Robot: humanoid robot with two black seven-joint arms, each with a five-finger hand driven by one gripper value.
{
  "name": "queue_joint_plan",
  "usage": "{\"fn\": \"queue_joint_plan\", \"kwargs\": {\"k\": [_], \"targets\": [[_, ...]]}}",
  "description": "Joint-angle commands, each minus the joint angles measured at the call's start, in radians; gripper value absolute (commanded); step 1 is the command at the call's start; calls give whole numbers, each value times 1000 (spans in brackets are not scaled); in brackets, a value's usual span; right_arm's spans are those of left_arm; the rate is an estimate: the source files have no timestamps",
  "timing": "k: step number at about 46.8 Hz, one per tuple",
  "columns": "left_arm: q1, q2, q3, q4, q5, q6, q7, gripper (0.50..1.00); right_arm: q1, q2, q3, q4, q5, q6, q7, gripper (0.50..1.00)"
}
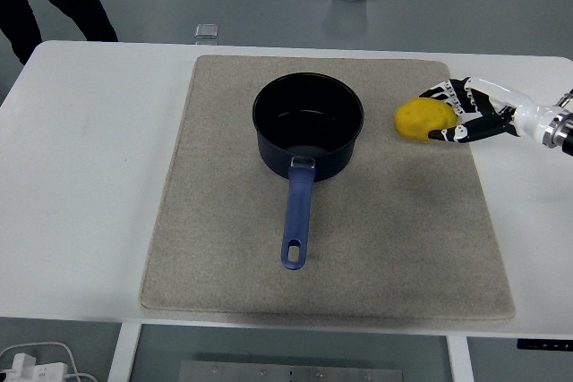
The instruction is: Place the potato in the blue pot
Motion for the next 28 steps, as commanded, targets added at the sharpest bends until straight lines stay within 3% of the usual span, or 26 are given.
{"fn": "queue_joint_plan", "kwargs": {"k": [1,28], "targets": [[0,0,1,-1,0,0,0,996,27,-1,-1,4,32,1,-2,552],[0,0,1,-1,0,-1,0,996,154,33,-47,6,122,29,-12,552]]}}
